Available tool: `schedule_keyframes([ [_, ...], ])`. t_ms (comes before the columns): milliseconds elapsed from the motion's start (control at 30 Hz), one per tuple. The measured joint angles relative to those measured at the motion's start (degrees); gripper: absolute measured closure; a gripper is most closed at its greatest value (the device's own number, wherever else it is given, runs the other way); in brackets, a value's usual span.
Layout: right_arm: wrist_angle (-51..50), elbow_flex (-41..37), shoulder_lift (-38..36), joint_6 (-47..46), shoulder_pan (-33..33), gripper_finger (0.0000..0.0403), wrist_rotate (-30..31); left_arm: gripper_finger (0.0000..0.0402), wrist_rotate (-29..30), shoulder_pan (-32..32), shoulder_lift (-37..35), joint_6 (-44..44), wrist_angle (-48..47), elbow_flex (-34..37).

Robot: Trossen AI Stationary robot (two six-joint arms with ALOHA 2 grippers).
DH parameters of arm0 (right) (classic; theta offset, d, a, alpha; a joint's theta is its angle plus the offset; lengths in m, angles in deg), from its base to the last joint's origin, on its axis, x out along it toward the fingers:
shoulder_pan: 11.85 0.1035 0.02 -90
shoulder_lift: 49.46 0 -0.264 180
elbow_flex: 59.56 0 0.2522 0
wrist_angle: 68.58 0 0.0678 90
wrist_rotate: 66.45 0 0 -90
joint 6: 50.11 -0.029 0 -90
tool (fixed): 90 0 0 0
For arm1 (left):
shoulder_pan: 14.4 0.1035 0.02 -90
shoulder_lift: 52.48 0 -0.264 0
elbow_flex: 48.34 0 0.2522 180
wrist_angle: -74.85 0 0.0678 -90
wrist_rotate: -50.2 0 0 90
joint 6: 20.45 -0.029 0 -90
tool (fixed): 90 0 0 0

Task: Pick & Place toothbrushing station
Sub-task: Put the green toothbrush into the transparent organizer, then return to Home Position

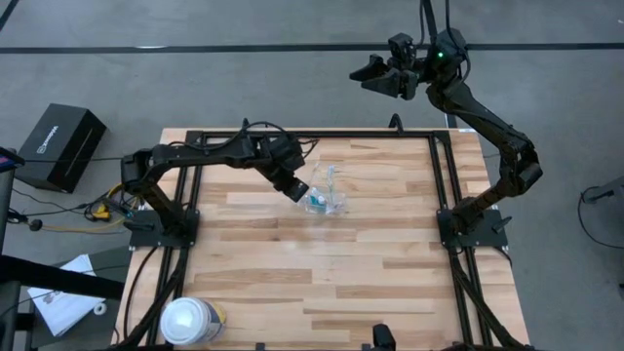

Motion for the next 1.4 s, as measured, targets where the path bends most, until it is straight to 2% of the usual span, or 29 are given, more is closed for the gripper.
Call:
schedule_keyframes([
  [233, 0.0, 0.0, 0.0, -0.13, 0.0, 0.0101, -1.46, 0.0401, -0.36, 0.0, -0.9, 0.12, 2.42, 0.27],
  [367, 0.02, 0.0, 0.0, -0.14, 0.0, 0.0101, -1.46, 0.0378, -0.66, 0.0, -2.84, -0.06, 4.81, 0.19],
  [500, 0.63, 0.0, 0.02, -0.11, -0.04, 0.0101, -1.46, 0.0321, -0.56, 0.13, -4.22, -0.09, 5.69, 0.21],
  [767, 3.33, 0.0, 0.02, -0.15, -0.04, 0.0101, -1.44, 0.0175, 1.8, 0.37, -6.95, -0.18, 6.07, 0.19],
  [900, 6.7, 0.0, 0.02, -1.68, -0.04, 0.0101, -1.42, 0.0131, 1.87, 0.37, -7.88, -0.1, 6.55, 0.24],
  [1000, 8.84, 0.0, 0.02, -3.19, -0.04, 0.0101, -1.4, 0.012, 2.2, 0.37, -8.86, -0.08, 7.16, 0.14],
  [1167, 10.07, 0.0, 0.02, -4.07, -0.04, 0.0101, -1.19, 0.0126, 5.55, 0.43, -10.7, -0.09, 7.93, 0.19],
  [1267, 11.01, 0.0, 0.02, -4.07, -0.04, 0.0101, -1.07, 0.0132, 9.76, 0.44, -12.95, -2.21, 10.59, 0.19],
  [1400, 14.87, 0.0, 0.02, -4.07, -0.01, 0.0101, -0.93, 0.014, 19.71, 0.42, -17.55, -7.08, 21.88, 0.21],
])
